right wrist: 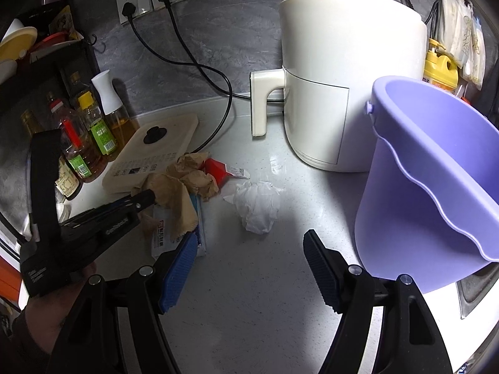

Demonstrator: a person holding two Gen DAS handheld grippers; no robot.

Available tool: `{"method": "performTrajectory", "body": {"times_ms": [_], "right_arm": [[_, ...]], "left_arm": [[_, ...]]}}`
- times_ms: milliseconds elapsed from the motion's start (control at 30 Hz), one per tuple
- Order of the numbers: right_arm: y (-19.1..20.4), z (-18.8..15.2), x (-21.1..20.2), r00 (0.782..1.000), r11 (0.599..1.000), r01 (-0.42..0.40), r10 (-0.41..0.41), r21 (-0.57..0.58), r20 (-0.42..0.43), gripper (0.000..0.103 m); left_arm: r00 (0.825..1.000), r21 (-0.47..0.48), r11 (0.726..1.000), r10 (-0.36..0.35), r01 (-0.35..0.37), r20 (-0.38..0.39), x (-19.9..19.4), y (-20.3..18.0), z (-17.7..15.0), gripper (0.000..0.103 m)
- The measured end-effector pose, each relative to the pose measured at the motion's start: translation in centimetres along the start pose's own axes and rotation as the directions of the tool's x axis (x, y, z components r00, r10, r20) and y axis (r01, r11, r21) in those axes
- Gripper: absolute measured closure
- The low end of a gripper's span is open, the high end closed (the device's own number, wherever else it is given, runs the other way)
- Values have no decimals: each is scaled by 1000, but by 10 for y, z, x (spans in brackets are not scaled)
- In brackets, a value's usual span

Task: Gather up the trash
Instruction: 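Move both open tools back to the remaining trash on the counter, then grasp the brown paper bag with the left tool while the right tool grasps the blue-white medicine box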

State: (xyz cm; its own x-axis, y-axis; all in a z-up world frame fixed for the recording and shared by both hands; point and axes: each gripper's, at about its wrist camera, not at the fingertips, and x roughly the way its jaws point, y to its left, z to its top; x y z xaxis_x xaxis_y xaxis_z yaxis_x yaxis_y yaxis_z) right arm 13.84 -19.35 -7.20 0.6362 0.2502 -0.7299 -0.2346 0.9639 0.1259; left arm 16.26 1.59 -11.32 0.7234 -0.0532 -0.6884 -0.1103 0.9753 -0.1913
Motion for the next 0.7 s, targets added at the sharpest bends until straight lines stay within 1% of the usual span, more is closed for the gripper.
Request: {"method": "performTrajectory", "body": {"times_ms": [233,300,367,500,700], "right_arm": [[15,0,10,999,999,-36,36,-26,-15,33],[22,-1,13,999,998,-48,47,-38,-21,31],[28,-2,17,998,997,-57,56,-50,-28,26],[41,-5,25,996,993,-79,75,-84,-44,24],[60,-9,44,993,986,-101,91,-130,-78,17]], "left_arm": [[998,-32,998,52,-51,29,-18,20,-4,81],[997,-43,997,68,-67,33,-24,27,-7,81],[996,-58,995,86,-84,38,-28,35,-11,81],[993,-86,990,114,-110,38,-35,48,-16,81],[989,-110,984,144,-140,27,-39,63,-26,81]]}}
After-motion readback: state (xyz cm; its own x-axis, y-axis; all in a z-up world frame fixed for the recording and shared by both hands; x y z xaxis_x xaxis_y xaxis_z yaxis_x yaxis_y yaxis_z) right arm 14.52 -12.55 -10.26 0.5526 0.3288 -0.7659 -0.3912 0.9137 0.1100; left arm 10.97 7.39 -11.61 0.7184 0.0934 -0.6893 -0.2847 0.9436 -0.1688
